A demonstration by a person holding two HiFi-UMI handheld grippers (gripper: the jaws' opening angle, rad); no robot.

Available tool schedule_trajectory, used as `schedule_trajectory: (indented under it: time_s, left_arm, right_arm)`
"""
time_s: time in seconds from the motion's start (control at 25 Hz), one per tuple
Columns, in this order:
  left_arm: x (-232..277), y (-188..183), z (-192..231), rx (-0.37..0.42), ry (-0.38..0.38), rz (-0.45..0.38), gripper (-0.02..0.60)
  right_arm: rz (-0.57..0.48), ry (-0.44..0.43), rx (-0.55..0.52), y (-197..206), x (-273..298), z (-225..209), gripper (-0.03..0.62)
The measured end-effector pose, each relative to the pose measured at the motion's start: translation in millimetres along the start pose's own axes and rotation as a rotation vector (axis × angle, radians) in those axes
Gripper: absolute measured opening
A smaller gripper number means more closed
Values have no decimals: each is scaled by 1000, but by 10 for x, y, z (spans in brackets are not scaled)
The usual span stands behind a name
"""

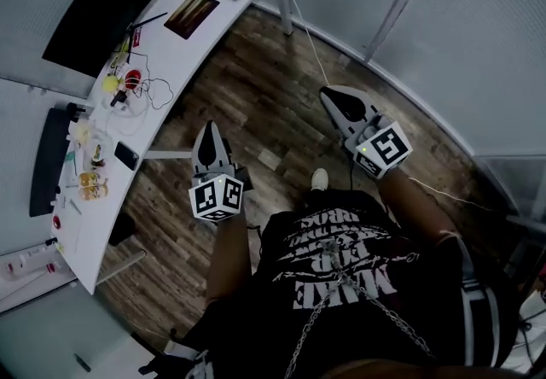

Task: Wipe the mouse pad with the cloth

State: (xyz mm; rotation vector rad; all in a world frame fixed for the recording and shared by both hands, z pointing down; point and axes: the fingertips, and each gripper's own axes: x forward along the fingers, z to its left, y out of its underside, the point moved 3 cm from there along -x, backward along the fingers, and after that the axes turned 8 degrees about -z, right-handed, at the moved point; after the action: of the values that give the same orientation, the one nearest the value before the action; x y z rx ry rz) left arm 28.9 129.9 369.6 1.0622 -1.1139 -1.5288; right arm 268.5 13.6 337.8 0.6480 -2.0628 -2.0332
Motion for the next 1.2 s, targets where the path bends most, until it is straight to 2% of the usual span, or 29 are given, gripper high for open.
schedule_trajectory:
  time_s: [0.28, 0.52, 0.92, 1.2]
  left_arm:
    - [191, -166, -190, 20, -24, -31, 6]
    - [253, -111, -212, 36, -32, -26, 6]
    - [377, 75, -41, 49, -34, -1, 6]
    - [574, 212, 282, 16, -59, 26, 6]
  right_arm:
    - [-21, -33, 32, -105, 116, -350, 2]
    - [-27, -51, 35, -149, 265, -376, 2]
    - [10, -57, 27, 101, 493, -428, 2]
    - [55, -57, 42, 275, 843, -526, 2]
